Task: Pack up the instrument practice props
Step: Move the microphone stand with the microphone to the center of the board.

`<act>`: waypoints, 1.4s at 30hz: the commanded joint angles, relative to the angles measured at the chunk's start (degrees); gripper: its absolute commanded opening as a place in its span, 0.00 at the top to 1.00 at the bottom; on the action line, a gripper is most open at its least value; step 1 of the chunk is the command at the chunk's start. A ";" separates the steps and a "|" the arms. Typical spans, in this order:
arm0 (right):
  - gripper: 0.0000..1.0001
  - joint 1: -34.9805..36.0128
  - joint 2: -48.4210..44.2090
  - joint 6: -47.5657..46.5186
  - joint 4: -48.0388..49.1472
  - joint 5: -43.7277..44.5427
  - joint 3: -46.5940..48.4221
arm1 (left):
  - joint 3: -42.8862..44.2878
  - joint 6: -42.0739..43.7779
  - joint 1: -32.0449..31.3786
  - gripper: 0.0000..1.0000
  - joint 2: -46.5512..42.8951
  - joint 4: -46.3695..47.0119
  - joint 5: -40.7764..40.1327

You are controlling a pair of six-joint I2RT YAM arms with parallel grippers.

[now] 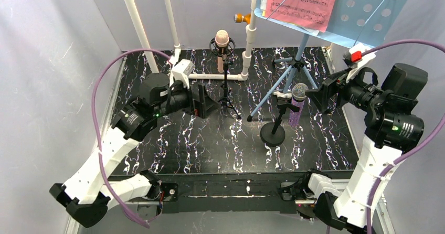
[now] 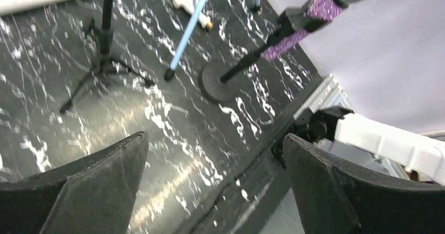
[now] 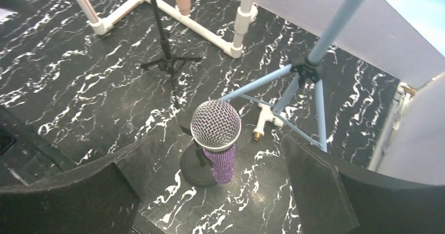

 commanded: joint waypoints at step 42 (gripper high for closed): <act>0.00 -0.33 2.09 4.06 5.06 -16.61 -4.29 | -8.40 10.04 0.57 0.47 30.84 52.96 -18.91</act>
